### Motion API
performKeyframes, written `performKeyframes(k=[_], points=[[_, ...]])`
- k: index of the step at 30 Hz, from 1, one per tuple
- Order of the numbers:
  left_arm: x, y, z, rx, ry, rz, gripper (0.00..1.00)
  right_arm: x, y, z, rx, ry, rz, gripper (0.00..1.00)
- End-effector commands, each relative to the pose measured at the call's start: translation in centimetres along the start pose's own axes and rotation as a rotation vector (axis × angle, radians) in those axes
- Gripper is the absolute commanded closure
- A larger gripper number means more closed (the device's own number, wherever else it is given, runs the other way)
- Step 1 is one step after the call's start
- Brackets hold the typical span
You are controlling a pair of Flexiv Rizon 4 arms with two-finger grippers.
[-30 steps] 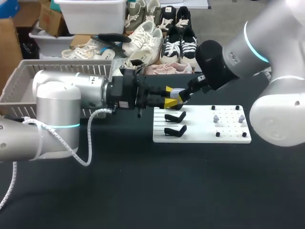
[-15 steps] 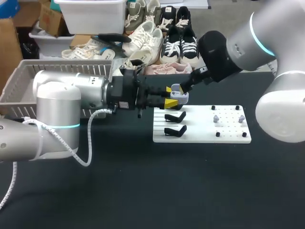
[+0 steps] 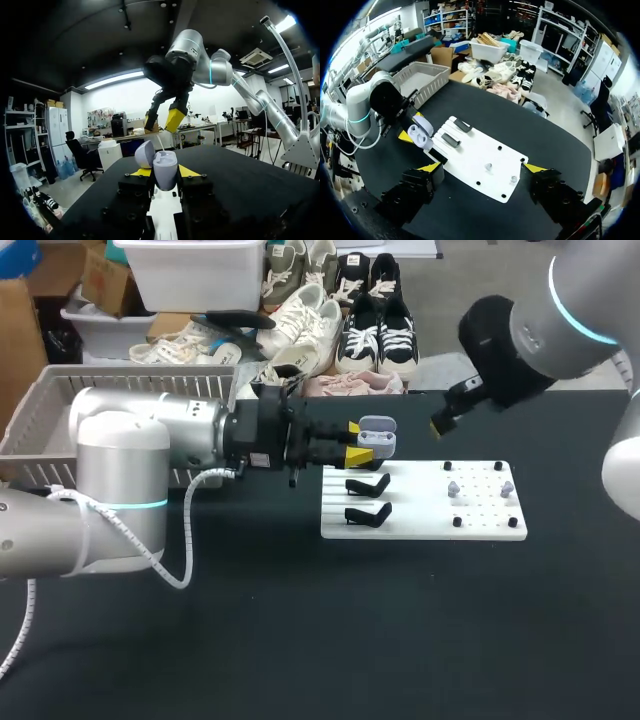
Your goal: Pick up each earbud case from the left stands, insert the matching earbuds, close the lid, and place the case in the box.
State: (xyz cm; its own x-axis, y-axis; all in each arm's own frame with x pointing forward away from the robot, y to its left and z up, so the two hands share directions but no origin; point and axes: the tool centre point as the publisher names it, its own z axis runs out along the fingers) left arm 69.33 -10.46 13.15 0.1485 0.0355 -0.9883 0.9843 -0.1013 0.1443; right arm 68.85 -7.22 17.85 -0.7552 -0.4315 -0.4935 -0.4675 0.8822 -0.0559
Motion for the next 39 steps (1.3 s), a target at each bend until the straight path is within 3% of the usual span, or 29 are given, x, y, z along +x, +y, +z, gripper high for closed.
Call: performKeyframes(k=[1, 11, 19, 25, 28, 29, 30, 31, 39], points=[[0.0, 0.0, 0.0, -0.002, -0.001, 0.001, 1.00, 2.4, -0.7, -0.4, 0.143, 0.064, 0.026, 0.00], [0.0, 0.0, 0.0, -0.002, -0.001, 0.001, 1.00, 6.9, -3.4, 3.7, 0.172, 0.286, 0.172, 0.00], [0.0, 0.0, 0.0, -0.002, -0.001, 0.001, 1.00, 8.5, -4.5, 6.5, 0.158, 0.353, 0.172, 0.00], [0.0, 0.0, 0.0, -0.002, -0.001, 0.001, 1.00, 8.6, -5.1, 8.1, 0.144, 0.377, 0.157, 0.01], [0.0, 0.0, 0.0, -0.002, -0.001, 0.001, 1.00, 8.5, -5.4, 8.9, 0.143, 0.382, 0.144, 0.09], [0.0, 0.0, 0.0, -0.002, -0.001, 0.001, 1.00, 8.5, -5.6, 9.2, 0.141, 0.383, 0.141, 0.18], [0.0, 0.0, 0.0, -0.002, -0.001, 0.001, 1.00, 8.5, -5.7, 9.5, 0.140, 0.382, 0.140, 0.47], [0.0, 0.0, 0.0, -0.002, -0.001, 0.001, 1.00, 8.5, -5.8, 9.7, 0.141, 0.381, 0.136, 0.55], [0.0, 0.0, 0.0, -0.002, -0.001, 0.001, 1.00, 8.7, -6.6, 11.2, 0.144, 0.377, 0.125, 0.55]])
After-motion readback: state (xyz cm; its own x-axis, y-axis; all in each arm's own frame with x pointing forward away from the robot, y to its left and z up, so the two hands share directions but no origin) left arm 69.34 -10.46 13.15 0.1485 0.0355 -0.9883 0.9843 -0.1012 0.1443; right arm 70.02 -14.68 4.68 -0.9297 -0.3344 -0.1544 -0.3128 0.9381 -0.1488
